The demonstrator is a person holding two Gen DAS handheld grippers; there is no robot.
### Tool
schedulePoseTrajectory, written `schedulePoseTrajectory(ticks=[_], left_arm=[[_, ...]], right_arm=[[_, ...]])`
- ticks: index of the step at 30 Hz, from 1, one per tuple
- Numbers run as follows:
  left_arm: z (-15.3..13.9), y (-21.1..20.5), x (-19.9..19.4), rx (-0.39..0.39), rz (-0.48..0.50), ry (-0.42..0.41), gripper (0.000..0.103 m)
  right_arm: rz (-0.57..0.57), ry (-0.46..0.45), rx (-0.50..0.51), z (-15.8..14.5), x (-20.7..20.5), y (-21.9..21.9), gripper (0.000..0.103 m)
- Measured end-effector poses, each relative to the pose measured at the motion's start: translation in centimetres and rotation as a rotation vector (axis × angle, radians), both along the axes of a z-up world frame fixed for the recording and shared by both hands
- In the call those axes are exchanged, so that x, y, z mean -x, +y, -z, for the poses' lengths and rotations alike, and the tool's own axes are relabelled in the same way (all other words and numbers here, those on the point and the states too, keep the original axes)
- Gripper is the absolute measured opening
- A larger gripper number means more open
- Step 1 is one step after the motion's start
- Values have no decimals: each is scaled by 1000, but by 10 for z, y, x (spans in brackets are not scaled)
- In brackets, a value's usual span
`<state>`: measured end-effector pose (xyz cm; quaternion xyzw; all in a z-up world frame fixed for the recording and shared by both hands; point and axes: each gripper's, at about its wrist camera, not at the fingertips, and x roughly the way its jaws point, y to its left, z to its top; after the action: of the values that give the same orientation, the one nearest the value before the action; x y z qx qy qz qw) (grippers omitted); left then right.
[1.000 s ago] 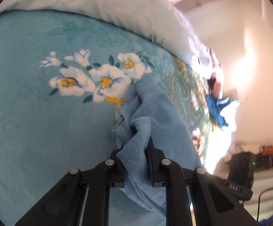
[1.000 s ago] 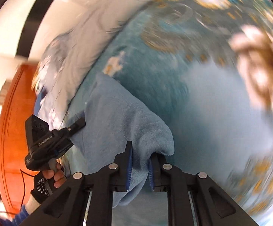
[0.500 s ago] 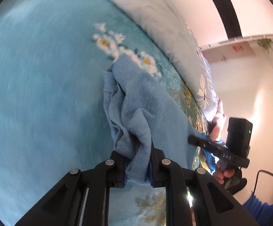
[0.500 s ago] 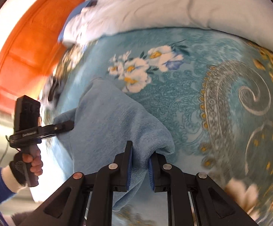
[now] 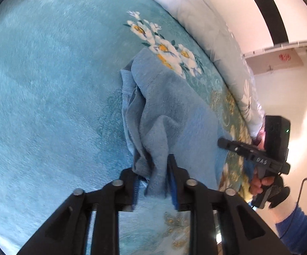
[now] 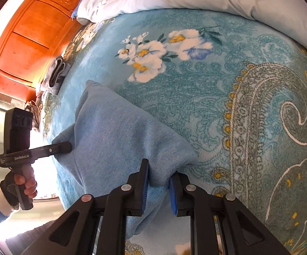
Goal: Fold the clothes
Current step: 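Grasp the folded shirt with both grippers and lift it off the bedspread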
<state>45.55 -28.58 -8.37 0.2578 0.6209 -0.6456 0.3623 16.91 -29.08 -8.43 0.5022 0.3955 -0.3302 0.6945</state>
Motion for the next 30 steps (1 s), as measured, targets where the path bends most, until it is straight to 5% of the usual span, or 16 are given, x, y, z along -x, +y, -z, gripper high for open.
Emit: schedulePoseTrajectory(ticks=[2,9,11,18,30], left_arm=[[-8,1,-4,10,12,-10,62],[-28,-20,-10,77,56,-31,86],[-23,-33,-5,62,77,-33,87],[12,-59,11,9,166,-24,87],[38,-59,8,-88,153,19,86]], right_arm=[[23,21,23,-5,3,5,27],[263,-17,29,-14,40,44,49],[375,-75,12,-11,49,60,56],[608,-193,-50,17,41,86,57],[599,-240,-80,37,32,74,57]])
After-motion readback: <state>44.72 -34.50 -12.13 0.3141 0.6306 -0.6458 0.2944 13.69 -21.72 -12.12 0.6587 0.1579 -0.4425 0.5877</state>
